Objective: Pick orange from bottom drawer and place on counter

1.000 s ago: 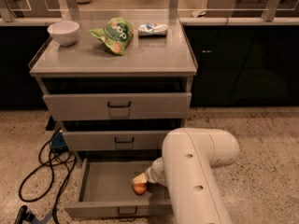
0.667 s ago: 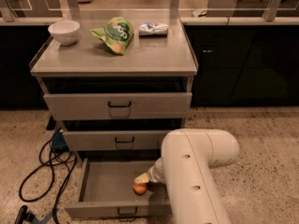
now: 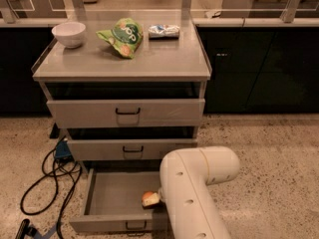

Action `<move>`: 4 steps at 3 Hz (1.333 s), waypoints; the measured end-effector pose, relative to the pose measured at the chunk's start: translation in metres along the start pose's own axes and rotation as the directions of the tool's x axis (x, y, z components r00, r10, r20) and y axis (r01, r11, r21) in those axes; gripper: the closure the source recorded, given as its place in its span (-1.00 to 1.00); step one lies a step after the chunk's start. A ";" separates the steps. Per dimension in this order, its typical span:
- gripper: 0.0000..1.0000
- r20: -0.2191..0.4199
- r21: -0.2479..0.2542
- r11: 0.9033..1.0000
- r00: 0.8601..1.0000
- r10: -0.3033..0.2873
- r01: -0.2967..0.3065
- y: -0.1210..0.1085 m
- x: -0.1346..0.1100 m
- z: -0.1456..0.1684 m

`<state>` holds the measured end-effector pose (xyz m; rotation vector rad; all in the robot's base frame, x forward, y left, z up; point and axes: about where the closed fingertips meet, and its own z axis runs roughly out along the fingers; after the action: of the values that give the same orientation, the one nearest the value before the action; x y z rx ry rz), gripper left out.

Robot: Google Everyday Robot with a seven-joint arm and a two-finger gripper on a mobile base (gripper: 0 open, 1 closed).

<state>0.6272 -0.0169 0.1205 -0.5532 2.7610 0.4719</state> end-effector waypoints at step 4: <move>-0.90 -0.043 -0.056 0.998 0.999 0.007 -0.010 0.010 0.007 0.026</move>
Offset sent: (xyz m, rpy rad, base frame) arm 0.0035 0.0067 -0.0346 0.0373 0.0694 -0.0005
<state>0.6223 -0.0013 0.0968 -0.5712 2.7995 0.5474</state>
